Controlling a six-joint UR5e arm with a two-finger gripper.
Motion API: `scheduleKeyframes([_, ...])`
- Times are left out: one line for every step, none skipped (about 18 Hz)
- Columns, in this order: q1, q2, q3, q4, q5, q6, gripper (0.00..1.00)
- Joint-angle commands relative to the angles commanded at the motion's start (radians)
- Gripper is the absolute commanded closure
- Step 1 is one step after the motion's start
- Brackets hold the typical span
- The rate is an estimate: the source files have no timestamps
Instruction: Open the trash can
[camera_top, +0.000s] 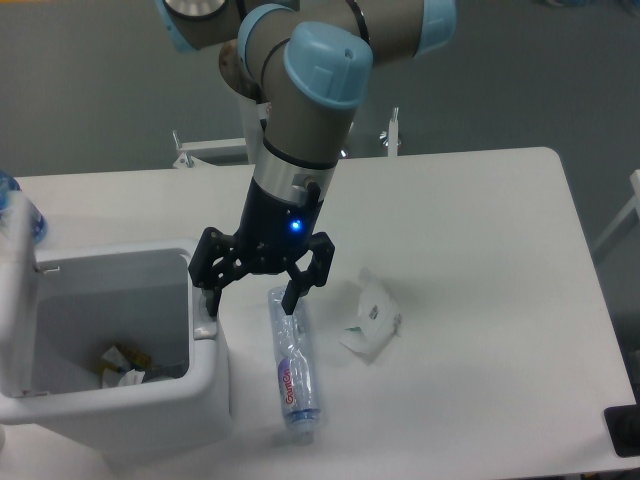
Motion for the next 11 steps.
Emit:
scheduleKeyframes([0.009,-0.002,0.044,-0.002,0.005,0.029,0.0])
scheduleKeyframes([0.029,-0.005,0.077,-0.005,0.044,0.085,0.0])
scheduleKeyframes([0.044,-0.002,0.088,-0.006,0.123,0.157,0.0])
scheduleKeyframes([0.052,0.005,0.094,-0.014,0.223,0.196,0.0])
scheduleKeyframes([0.052,0.009,0.088,-0.017,0.303,0.206,0.0])
scheduleKeyframes([0.052,0.009,0.077,-0.012,0.361,0.219,0.0])
scheduleKeyframes([0.055,0.009,0.077,-0.012,0.392,0.222,0.0])
scheduleKeyframes([0.066,0.009,0.077,-0.021,0.406,0.235,0.0])
scheduleKeyframes([0.08,0.011,0.068,-0.024,0.413,0.267,0.0])
scheduleKeyframes([0.094,0.009,0.05,-0.04,0.429,0.319,0.0])
scheduleKeyframes([0.101,0.014,0.03,-0.052,0.457,0.394,0.0])
